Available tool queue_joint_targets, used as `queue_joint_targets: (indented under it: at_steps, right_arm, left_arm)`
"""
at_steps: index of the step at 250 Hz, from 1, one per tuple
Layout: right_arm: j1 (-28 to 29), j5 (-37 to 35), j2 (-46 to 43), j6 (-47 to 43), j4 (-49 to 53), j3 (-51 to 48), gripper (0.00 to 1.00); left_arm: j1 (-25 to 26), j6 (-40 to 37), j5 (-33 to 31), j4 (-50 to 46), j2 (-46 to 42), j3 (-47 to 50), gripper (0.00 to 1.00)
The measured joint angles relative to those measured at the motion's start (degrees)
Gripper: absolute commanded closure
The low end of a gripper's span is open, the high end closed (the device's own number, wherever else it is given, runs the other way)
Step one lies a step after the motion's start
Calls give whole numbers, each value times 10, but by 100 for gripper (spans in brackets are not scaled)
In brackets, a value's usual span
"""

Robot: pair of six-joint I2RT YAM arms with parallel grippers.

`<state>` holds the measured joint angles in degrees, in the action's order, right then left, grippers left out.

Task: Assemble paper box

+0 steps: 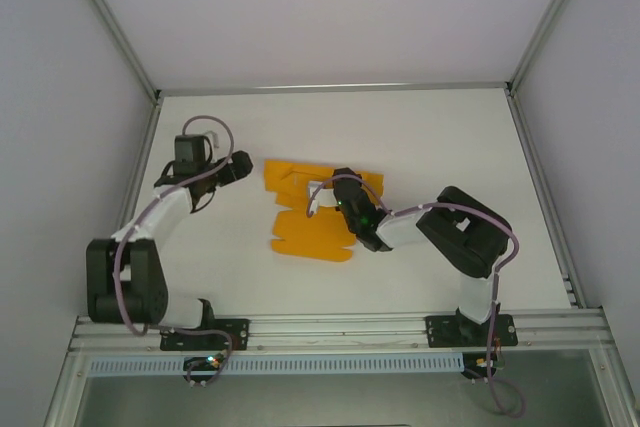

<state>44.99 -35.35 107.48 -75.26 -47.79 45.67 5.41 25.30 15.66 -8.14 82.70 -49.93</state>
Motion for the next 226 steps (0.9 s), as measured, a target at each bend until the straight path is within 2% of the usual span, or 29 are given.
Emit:
queue_joint_targets:
  at_steps: [55, 94, 126, 147, 226]
  right_arm:
    - [-2, 1, -20, 0, 5, 0, 100]
    - [-2, 1, -21, 2, 4, -4, 100]
    - [-2, 1, -21, 5, 4, -5, 100]
    - [-2, 1, -21, 7, 4, -5, 100]
    - [0, 1, -24, 20, 9, -5, 100]
  left_arm:
    - [11, 59, 135, 67, 0, 73, 36]
    - [35, 83, 154, 80, 2, 125, 73]
    - [58, 89, 153, 93, 39, 116, 85]
    - [70, 86, 139, 86, 77, 96, 91]
    - [90, 79, 107, 79, 165, 37, 94]
